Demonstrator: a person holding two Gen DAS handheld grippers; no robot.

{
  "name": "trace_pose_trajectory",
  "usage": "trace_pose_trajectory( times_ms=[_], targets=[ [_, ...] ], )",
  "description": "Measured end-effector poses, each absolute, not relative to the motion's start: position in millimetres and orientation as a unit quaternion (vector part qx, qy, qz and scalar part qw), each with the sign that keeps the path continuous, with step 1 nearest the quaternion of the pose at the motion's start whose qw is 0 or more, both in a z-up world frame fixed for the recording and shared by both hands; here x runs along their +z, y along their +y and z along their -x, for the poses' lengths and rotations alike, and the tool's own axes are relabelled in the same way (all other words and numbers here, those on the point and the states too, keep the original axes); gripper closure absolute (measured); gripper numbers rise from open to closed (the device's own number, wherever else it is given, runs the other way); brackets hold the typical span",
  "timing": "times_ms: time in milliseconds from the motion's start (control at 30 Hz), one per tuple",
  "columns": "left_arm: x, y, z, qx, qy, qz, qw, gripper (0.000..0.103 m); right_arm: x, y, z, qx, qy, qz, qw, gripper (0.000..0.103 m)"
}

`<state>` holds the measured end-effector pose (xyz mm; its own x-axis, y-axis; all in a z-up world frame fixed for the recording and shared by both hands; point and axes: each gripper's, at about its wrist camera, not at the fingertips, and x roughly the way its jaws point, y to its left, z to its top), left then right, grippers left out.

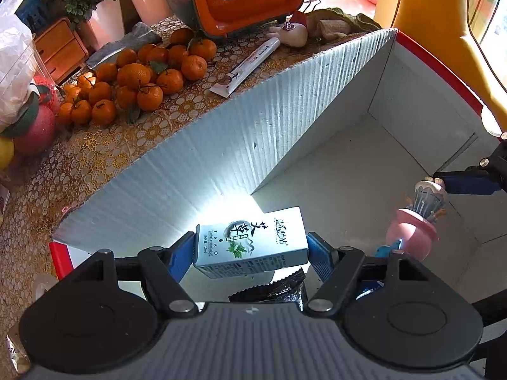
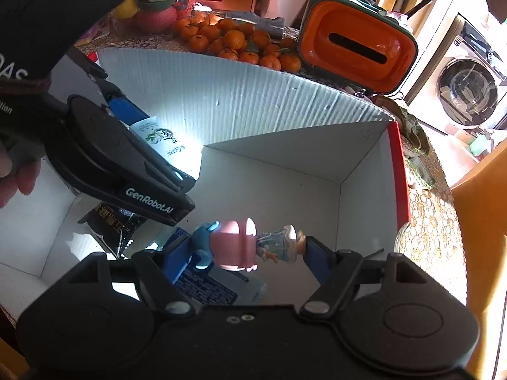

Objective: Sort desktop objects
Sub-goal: 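Lower into the box and open the right tool to drop the figurine while the left tool drops the carton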

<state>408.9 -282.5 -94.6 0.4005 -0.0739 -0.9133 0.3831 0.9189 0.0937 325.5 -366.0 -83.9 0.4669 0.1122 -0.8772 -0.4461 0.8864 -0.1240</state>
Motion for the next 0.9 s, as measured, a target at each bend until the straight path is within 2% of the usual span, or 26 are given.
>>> trace_pose_trajectory(
  times_ms=[533,700,900],
  targets=[
    [-104,-290,-411,-0.146,0.544,-0.159,0.811,0.028,-95,-364,-334,0.195,0.527,0.179,0.807,0.026],
    [-100,-289,-409,-0.144,0.545,-0.159,0.811,0.027,-95,-363,-331,0.192,0.520,0.189,0.811,0.018],
    [-84,-282,-404,-0.142,0.534,-0.132,0.823,0.024,-92,-361,-323,0.189,0.516,0.188,0.814,0.018]
  ],
)
